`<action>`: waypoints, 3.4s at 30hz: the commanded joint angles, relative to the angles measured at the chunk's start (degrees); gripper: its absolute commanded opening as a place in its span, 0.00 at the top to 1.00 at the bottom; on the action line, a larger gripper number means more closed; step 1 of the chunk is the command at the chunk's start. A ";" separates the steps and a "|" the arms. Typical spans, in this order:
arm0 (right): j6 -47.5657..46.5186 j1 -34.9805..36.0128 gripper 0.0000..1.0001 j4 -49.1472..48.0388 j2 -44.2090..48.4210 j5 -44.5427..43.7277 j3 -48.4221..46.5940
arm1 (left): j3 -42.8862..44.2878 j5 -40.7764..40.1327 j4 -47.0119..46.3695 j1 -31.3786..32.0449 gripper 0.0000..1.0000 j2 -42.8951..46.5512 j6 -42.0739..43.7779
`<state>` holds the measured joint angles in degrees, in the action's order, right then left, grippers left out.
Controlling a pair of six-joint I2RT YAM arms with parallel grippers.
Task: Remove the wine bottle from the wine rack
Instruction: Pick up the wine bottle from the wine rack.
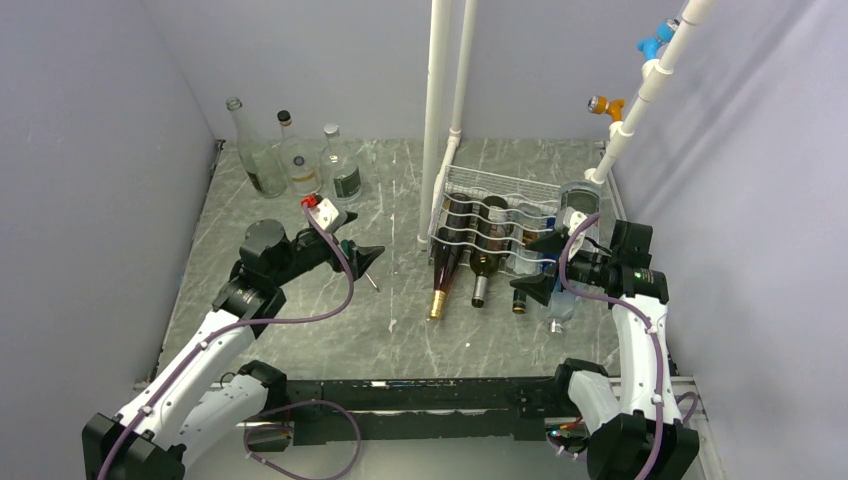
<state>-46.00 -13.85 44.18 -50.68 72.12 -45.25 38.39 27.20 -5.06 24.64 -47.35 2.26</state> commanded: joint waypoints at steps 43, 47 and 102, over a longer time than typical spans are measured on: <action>-3.99 -4.51 0.00 6.79 2.79 2.01 -4.73 | 3.27 1.91 -0.42 1.15 0.00 1.99 -1.48; -4.01 -4.52 0.00 12.20 1.99 -1.07 -9.59 | 3.30 1.89 -0.24 1.20 0.00 2.08 -1.53; 59.96 -5.09 0.13 -2.25 -6.97 -52.68 -7.93 | 3.18 0.43 0.49 1.17 0.01 4.70 -0.92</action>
<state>12.08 -18.46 45.80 -56.62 19.40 -54.24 39.24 27.92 -3.57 25.61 -43.64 0.89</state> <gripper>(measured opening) 0.897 0.995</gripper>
